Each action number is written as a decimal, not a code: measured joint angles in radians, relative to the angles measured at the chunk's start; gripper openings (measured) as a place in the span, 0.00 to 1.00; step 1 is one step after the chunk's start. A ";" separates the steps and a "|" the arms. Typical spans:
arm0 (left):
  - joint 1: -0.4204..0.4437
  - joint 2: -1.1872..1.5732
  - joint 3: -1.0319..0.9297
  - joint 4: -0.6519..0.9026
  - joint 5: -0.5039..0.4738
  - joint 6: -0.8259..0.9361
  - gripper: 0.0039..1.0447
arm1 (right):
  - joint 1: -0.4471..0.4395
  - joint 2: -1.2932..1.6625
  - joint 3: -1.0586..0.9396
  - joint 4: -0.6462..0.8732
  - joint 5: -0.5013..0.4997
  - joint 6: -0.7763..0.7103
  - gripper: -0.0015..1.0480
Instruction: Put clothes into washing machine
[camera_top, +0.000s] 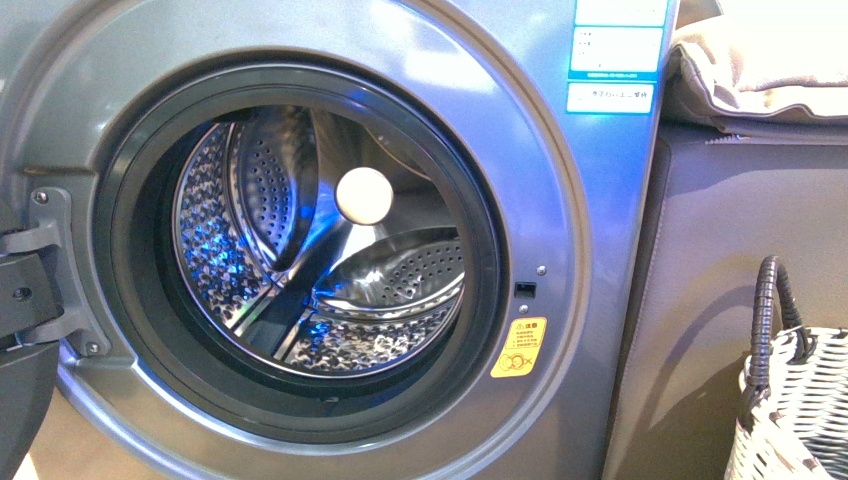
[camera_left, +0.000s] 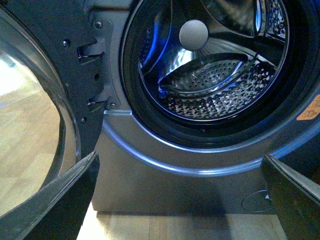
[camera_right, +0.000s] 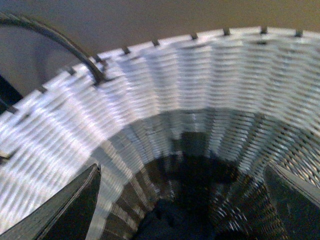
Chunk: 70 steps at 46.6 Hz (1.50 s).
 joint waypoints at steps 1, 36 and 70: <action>0.000 0.000 0.000 0.000 0.000 0.000 0.94 | 0.000 0.035 0.011 -0.004 0.011 -0.014 0.93; 0.000 0.000 0.000 0.000 0.000 0.000 0.94 | 0.143 0.952 0.256 0.168 0.271 -0.204 0.93; 0.000 0.000 0.000 0.000 0.000 0.000 0.94 | 0.217 1.220 0.398 0.183 0.323 -0.276 0.93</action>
